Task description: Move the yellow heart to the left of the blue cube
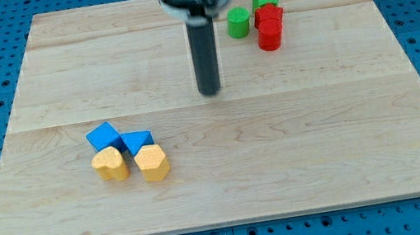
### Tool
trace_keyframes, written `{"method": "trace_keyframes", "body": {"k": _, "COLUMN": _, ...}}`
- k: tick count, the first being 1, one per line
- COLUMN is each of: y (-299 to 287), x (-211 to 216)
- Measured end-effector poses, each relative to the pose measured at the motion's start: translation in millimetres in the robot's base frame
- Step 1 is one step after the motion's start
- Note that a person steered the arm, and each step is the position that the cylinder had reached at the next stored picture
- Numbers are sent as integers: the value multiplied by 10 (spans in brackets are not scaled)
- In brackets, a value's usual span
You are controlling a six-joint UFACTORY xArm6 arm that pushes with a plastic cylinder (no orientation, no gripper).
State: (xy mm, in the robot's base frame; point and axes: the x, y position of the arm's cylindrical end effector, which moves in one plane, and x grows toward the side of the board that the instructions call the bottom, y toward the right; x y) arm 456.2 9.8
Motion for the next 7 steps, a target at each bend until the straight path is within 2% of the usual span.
{"method": "trace_keyframes", "body": {"k": 1, "y": 86, "x": 838}}
{"method": "trace_keyframes", "body": {"k": 2, "y": -380, "x": 1516}}
{"method": "trace_keyframes", "body": {"k": 3, "y": -993, "x": 1450}}
{"method": "trace_keyframes", "body": {"k": 4, "y": -789, "x": 965}}
{"method": "trace_keyframes", "body": {"k": 5, "y": -1337, "x": 839}}
{"method": "trace_keyframes", "body": {"k": 6, "y": -1431, "x": 716}}
{"method": "trace_keyframes", "body": {"k": 7, "y": -1829, "x": 407}}
